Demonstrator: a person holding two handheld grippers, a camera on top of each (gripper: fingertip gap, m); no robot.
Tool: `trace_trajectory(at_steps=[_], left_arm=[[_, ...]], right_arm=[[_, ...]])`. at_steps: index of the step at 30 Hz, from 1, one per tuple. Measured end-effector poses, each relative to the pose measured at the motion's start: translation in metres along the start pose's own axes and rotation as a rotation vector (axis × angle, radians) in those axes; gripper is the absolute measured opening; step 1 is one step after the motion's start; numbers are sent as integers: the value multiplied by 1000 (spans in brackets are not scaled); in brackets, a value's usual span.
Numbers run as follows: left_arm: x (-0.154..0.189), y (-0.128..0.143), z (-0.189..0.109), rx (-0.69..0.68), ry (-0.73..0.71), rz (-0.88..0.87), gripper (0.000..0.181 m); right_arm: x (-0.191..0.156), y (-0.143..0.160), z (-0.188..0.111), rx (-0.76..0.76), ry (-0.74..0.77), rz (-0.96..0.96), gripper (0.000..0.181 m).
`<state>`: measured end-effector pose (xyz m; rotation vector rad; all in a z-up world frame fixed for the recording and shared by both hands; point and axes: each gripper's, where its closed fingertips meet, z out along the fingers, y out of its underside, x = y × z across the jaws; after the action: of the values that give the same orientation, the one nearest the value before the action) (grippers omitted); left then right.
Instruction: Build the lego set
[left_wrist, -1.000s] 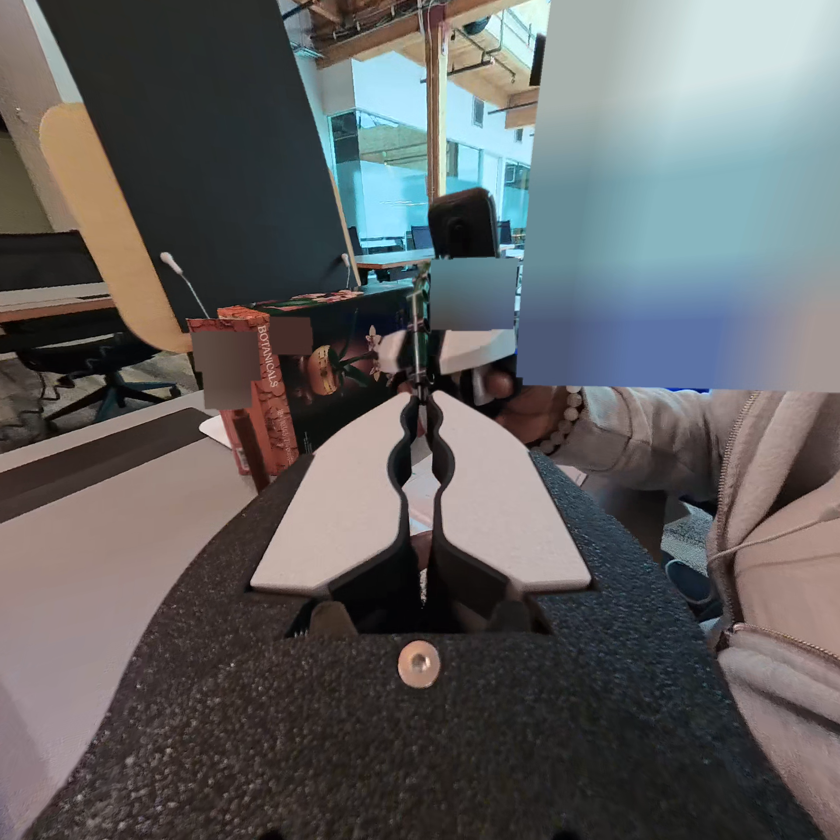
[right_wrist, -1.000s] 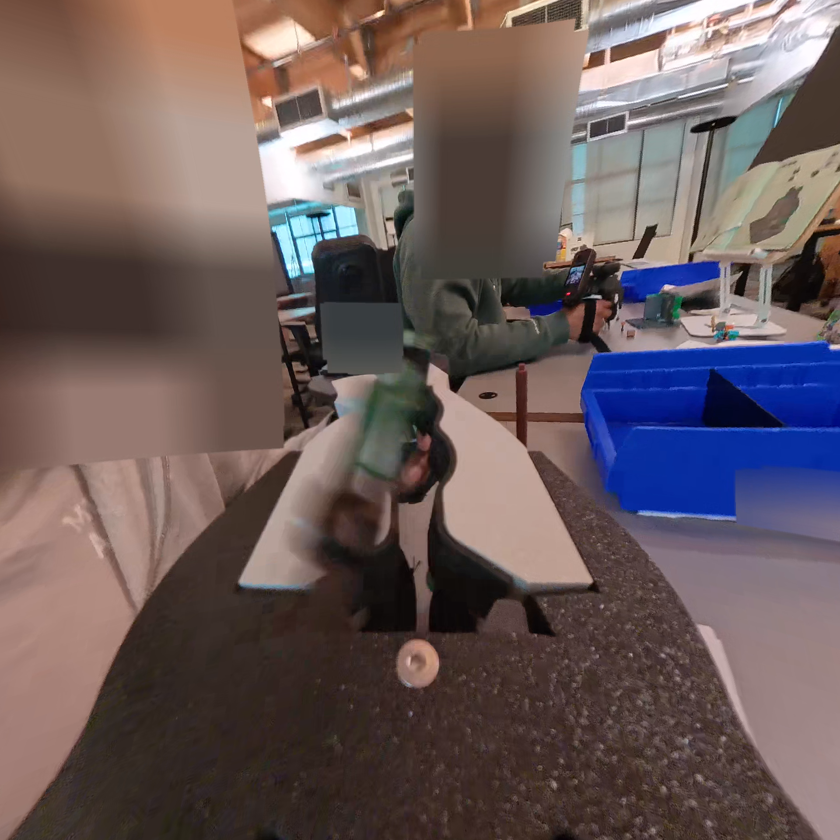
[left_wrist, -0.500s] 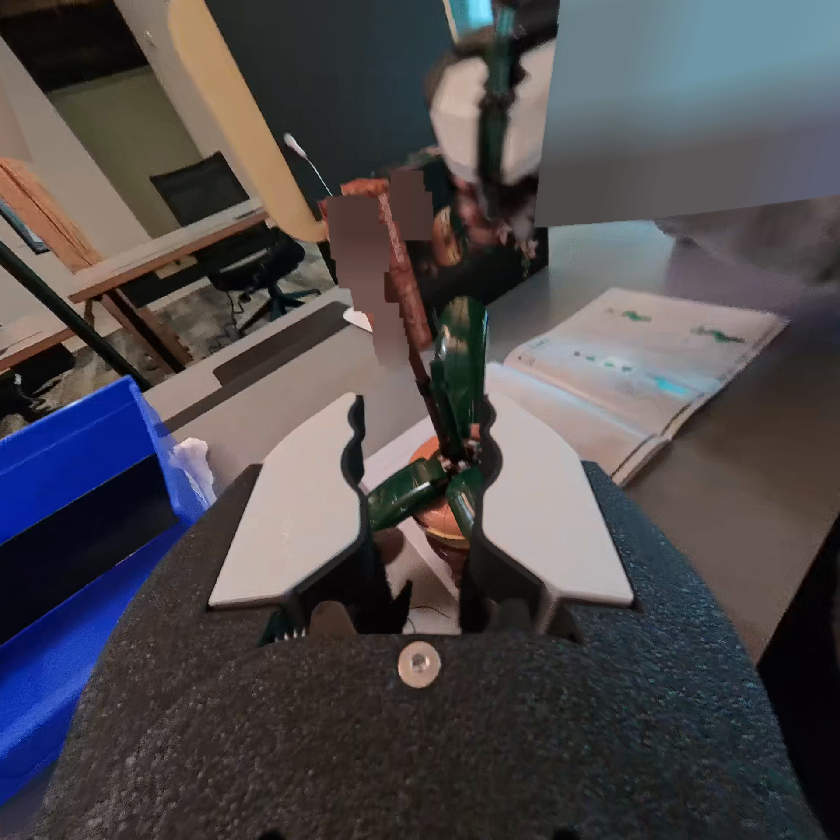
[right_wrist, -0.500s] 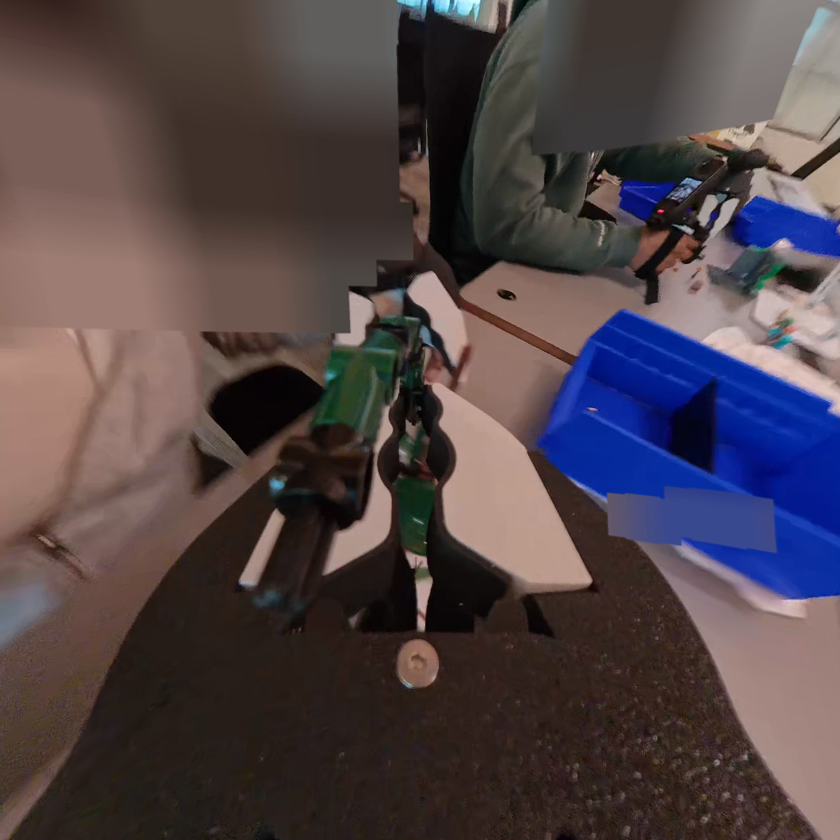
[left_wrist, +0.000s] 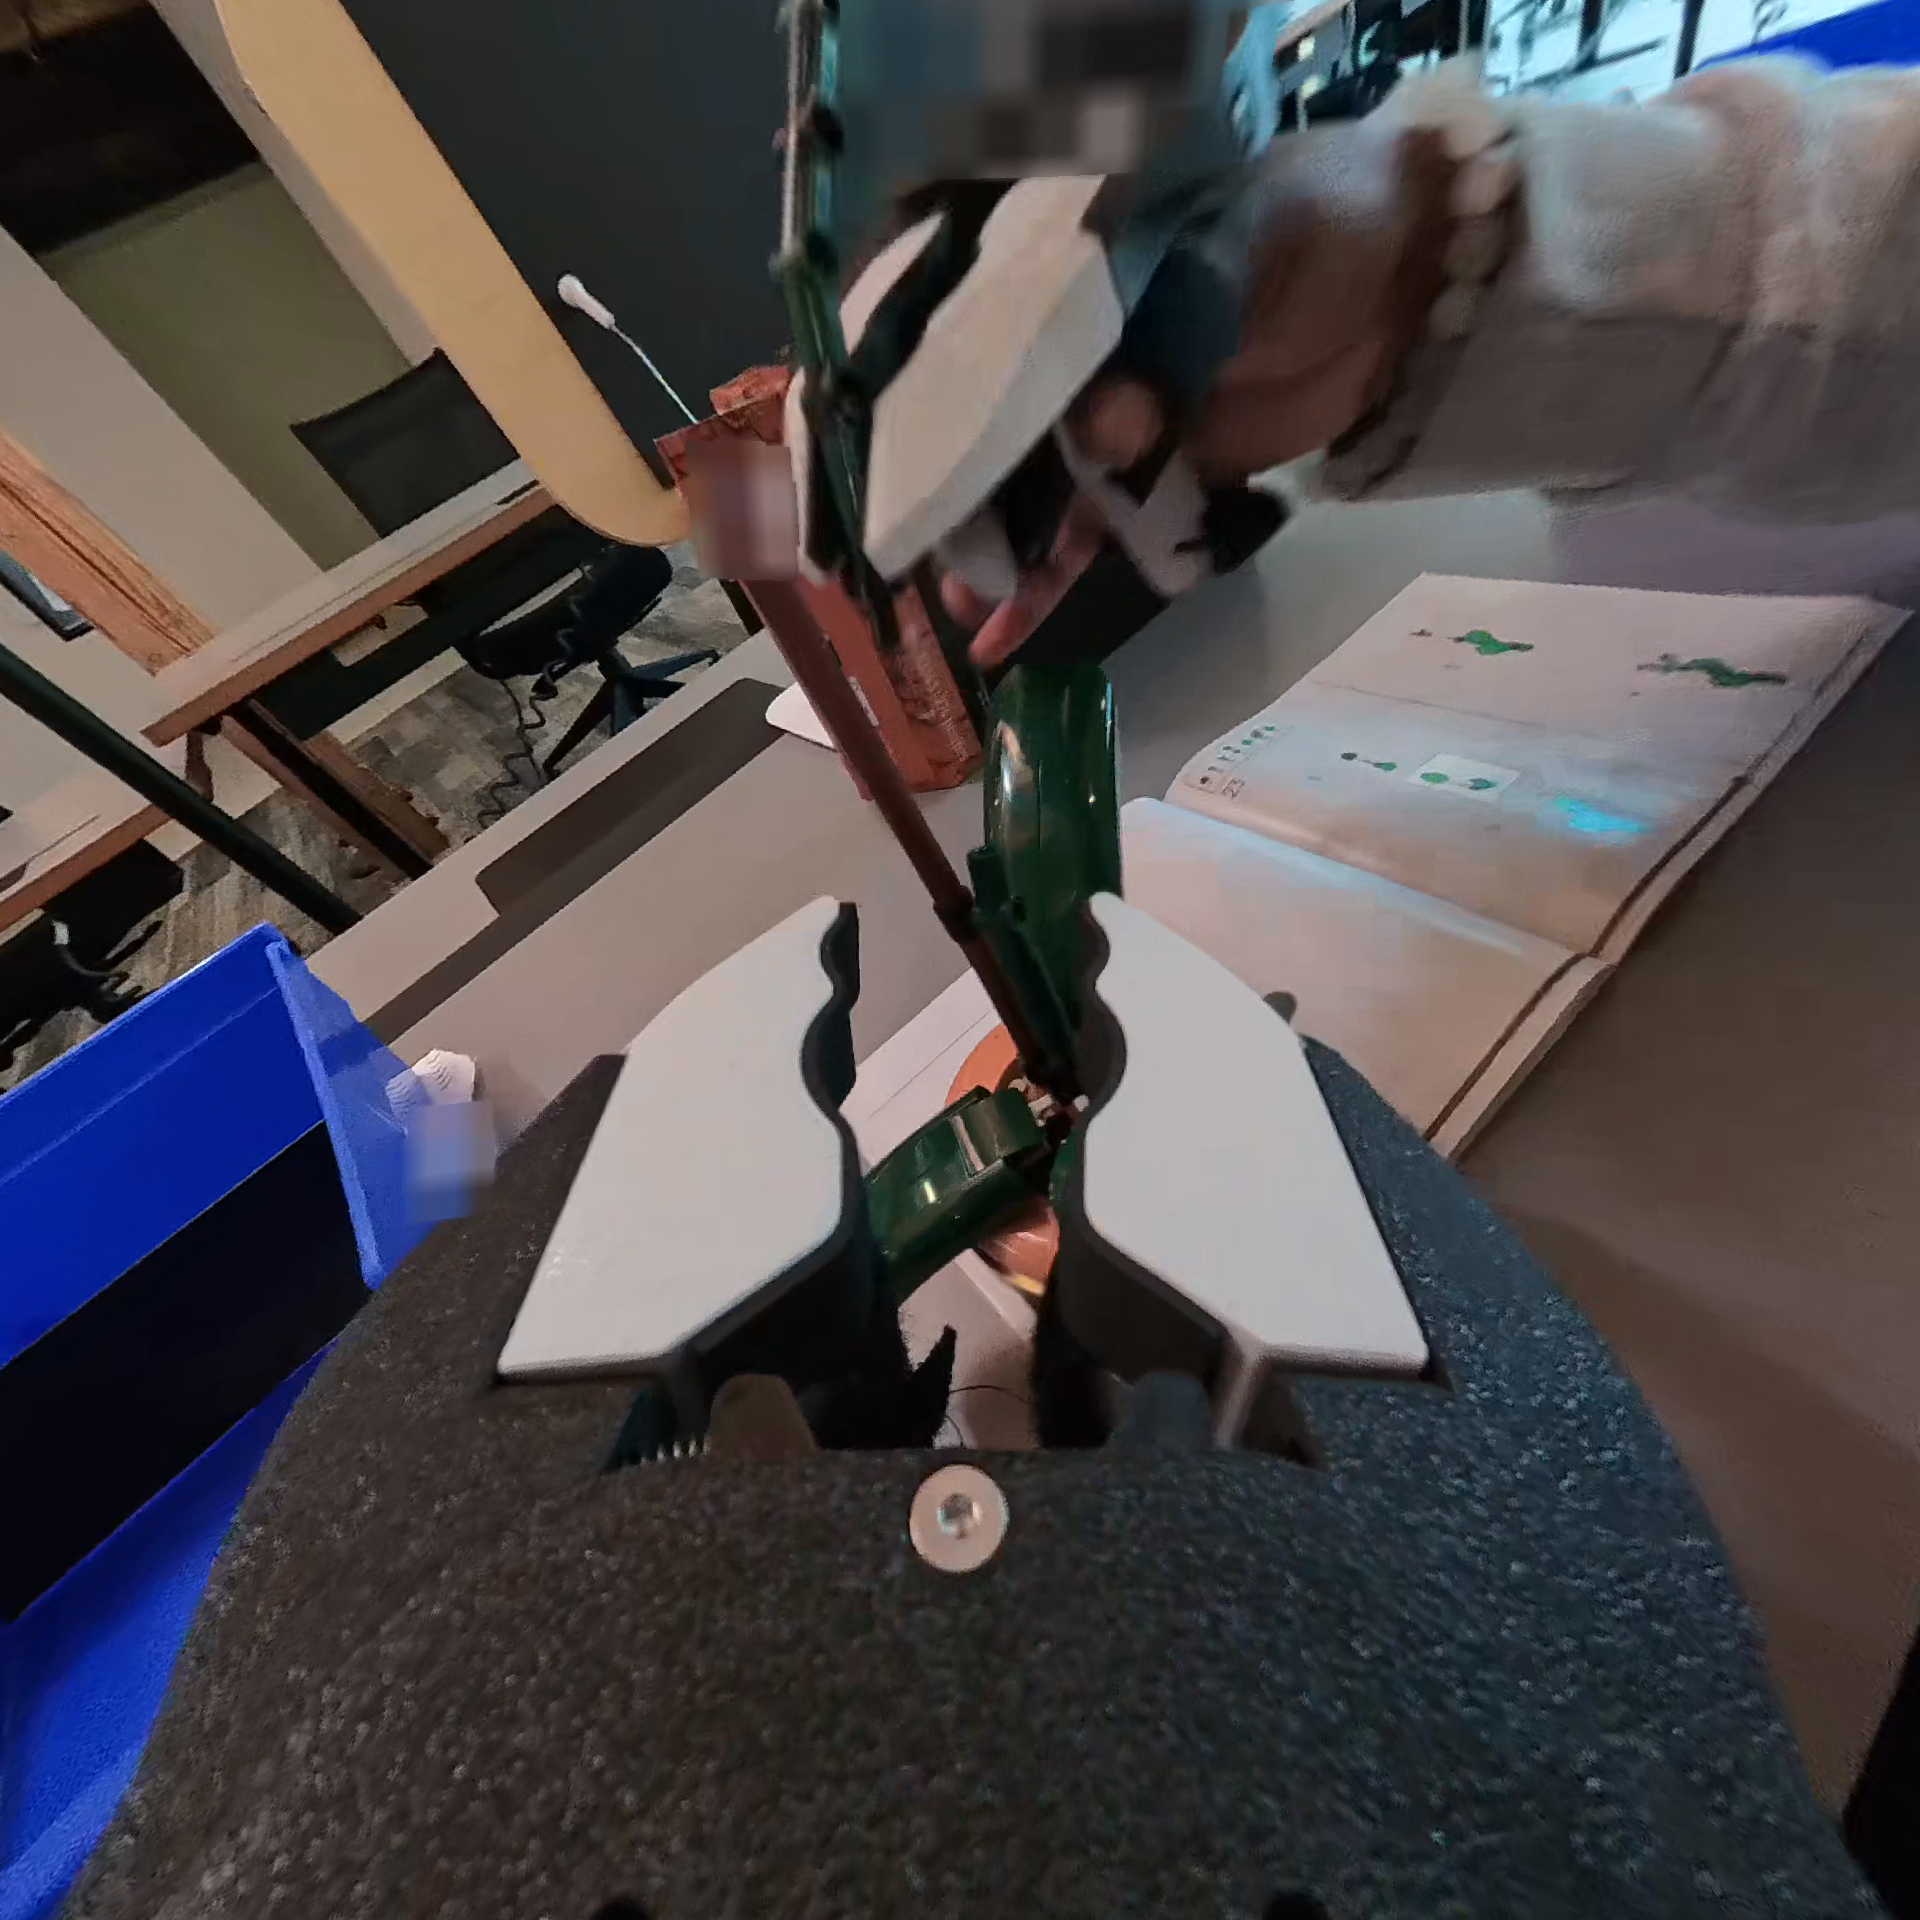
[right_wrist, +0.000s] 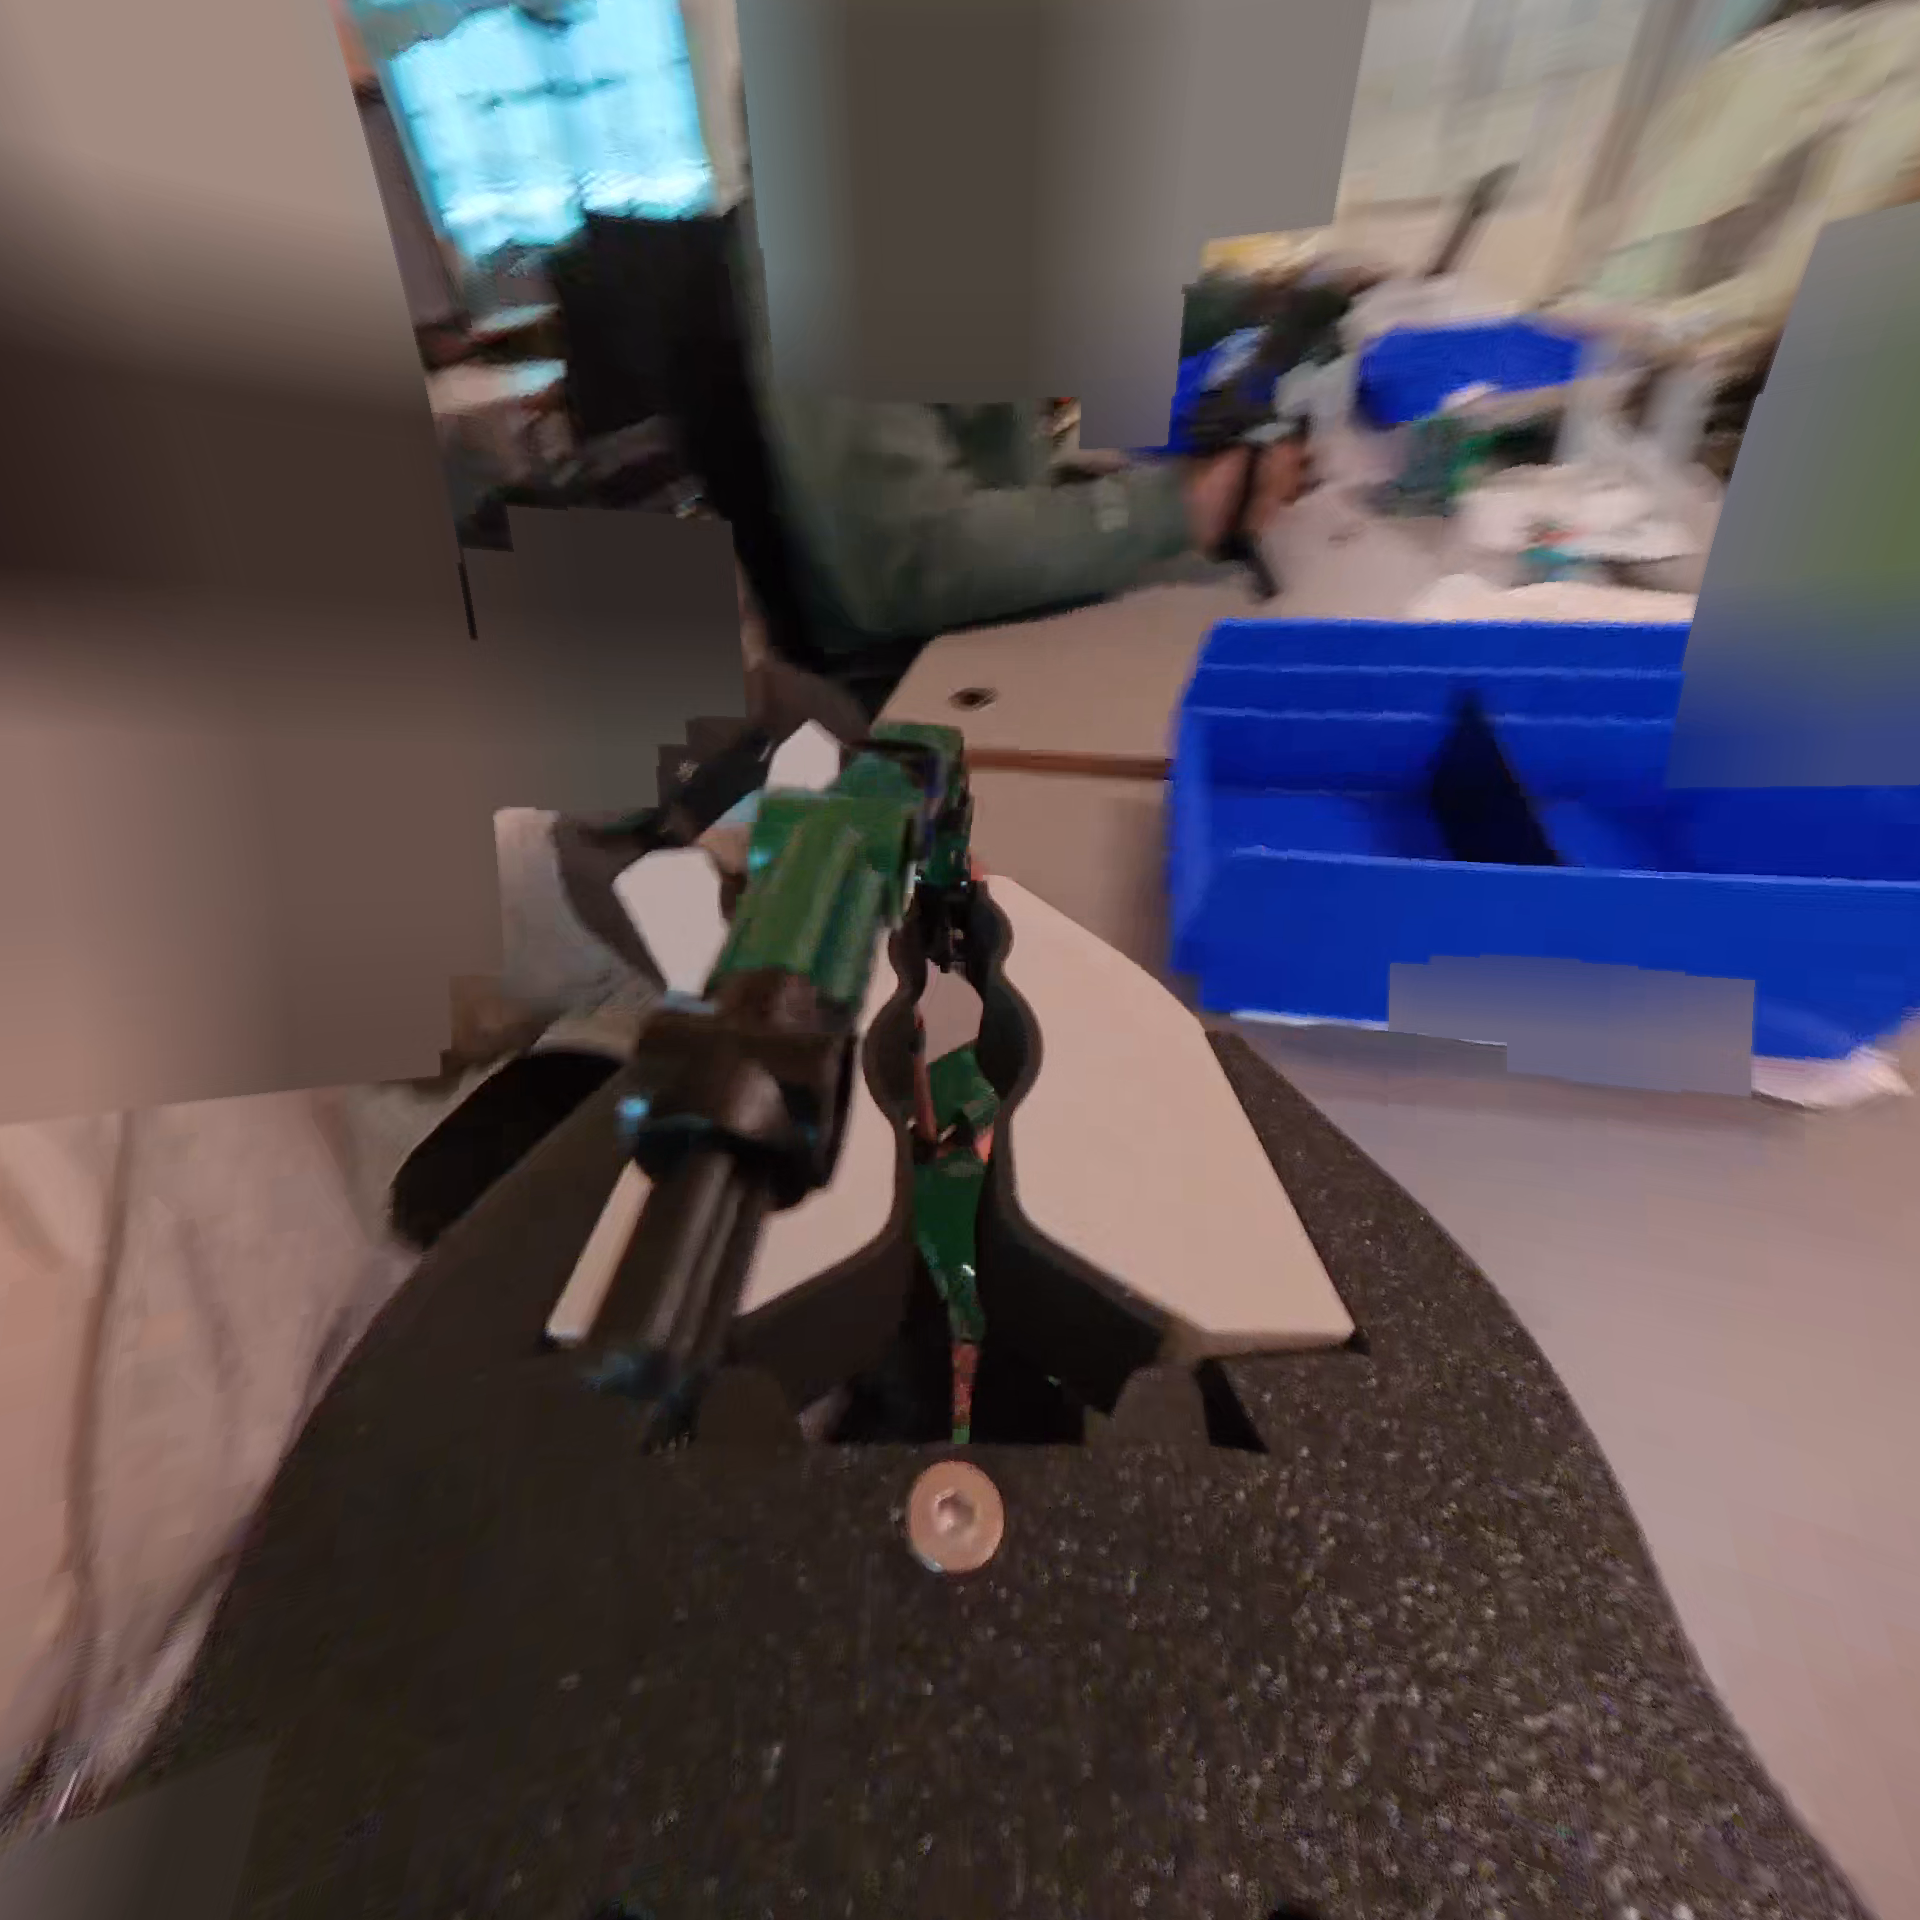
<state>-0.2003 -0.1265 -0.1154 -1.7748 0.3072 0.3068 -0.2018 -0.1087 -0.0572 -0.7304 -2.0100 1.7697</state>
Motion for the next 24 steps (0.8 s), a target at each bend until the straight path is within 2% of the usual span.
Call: trace_trajectory(at_steps=[2, 4, 6, 8, 11, 20, 22, 24], left_arm=[[2, 2, 2, -1, 20, 33, 39], [7, 2, 5, 13, 71, 17, 36], [8, -1, 7, 49, 109, -19, 26], [6, -2, 7, 71, 136, -43, 22], [5, 0, 7, 80, 158, -37, 20], [6, -1, 10, 149, 260, -34, 17], [5, -1, 10, 158, 272, -43, 17], [6, -1, 8, 169, 279, -35, 17]], right_arm=[[-6, -9, -8, 161, 121, 26, 8], [-14, -1, -6, 231, 163, 54, 6], [-27, 10, 2, 258, 111, 57, 6], [-30, 20, 10, 251, 69, 132, 6], [-22, 30, 16, 209, 114, 132, 6], [-18, 31, 20, 139, 188, 98, 8], [-19, 27, 18, 135, 198, 90, 6], [-29, 9, 11, 156, 166, 37, 6]])
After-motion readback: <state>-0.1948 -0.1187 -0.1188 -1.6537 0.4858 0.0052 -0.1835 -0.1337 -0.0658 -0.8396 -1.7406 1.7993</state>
